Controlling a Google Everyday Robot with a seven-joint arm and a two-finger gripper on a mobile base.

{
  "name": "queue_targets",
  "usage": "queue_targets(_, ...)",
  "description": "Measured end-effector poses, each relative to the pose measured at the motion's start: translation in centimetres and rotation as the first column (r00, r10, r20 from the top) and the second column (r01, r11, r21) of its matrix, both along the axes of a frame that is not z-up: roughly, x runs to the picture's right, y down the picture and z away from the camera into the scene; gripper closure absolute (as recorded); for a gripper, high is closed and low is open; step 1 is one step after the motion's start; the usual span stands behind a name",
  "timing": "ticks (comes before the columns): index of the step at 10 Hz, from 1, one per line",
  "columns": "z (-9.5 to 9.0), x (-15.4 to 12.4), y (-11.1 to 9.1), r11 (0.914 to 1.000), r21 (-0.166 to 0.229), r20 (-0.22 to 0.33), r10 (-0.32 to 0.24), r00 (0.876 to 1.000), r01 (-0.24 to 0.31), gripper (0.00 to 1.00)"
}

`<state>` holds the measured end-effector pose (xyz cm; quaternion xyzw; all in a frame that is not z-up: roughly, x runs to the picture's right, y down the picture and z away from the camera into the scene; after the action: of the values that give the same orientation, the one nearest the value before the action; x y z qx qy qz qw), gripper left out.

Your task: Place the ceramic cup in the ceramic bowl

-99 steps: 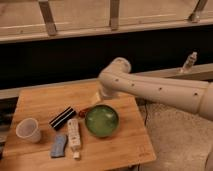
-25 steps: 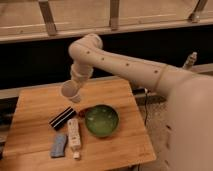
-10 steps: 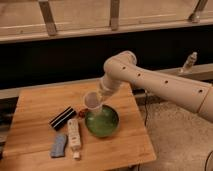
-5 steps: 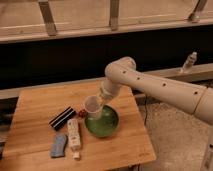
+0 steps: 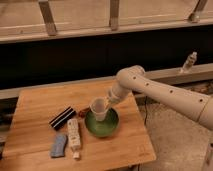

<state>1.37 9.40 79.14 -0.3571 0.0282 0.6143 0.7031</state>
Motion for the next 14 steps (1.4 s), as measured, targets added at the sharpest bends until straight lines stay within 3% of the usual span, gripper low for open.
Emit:
queue_targets(3, 1.1, 0.0, 0.7, 0.9989, -0.017, 0.013, 0.044, 0.999, -0.044, 0.58)
queue_targets(6, 0.9, 0.0, 0.7, 0.9982, -0.012, 0.017, 0.059, 0.998, -0.059, 0.26)
queue_targets(7, 0.8, 0.1, 0.7, 0.9980, -0.013, 0.016, 0.063, 0.998, -0.062, 0.20)
queue_targets(12, 0.2, 0.4, 0.1, 0.9982, -0.001, 0.009, 0.060, 0.998, -0.060, 0.20)
queue_targets(14, -1.5, 1.9, -1.2, 0.9959, 0.039, -0.011, 0.083, 0.997, -0.082, 0.20)
